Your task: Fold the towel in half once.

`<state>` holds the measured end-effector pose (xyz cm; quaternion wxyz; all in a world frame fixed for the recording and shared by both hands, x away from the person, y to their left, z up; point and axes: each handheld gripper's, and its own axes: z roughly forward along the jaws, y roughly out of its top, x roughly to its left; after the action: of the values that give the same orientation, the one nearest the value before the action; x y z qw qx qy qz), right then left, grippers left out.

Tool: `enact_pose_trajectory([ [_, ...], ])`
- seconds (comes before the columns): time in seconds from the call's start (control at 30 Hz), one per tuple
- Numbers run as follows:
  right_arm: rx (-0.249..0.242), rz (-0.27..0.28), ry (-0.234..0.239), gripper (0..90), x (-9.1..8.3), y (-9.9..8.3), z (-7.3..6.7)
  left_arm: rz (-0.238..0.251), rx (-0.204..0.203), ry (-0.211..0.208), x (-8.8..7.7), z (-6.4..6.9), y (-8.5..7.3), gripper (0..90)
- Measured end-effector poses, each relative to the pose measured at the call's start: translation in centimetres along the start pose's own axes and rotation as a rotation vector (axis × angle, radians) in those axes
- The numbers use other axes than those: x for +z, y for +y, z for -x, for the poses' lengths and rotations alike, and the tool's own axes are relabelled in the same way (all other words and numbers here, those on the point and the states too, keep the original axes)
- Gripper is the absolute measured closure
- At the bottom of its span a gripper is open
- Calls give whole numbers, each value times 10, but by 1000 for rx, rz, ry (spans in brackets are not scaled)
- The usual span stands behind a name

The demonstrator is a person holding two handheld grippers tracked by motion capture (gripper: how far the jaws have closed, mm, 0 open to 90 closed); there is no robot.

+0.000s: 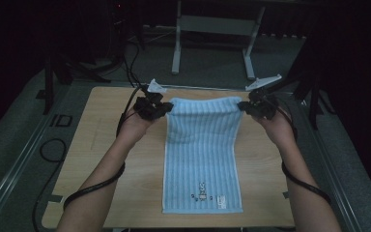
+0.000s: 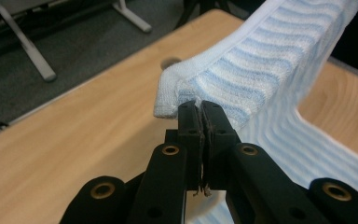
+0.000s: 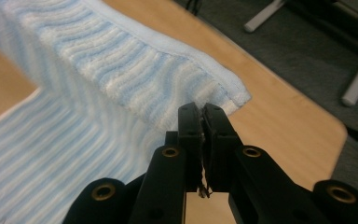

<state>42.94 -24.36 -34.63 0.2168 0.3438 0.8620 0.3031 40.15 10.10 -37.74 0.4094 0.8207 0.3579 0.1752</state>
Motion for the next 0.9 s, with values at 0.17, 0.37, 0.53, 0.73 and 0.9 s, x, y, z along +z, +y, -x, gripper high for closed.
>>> enact_pose_trajectory([
  [0.17,-14,-6,63,862,1,-42,-21,-18,4,-54,1,11,-28,868],
  [0.37,-40,-18,91,862,4,-77,-42,-57,4,-118,4,27,-67,868],
  [0.53,-29,-6,168,860,1,-114,-64,-95,-35,-189,3,40,-107,867],
  [0.73,-25,-70,216,861,15,-151,-86,-174,-63,-252,14,56,-147,867],
  [0.9,4,-119,249,860,34,-169,-90,-220,-72,-266,25,59,-159,866],
])
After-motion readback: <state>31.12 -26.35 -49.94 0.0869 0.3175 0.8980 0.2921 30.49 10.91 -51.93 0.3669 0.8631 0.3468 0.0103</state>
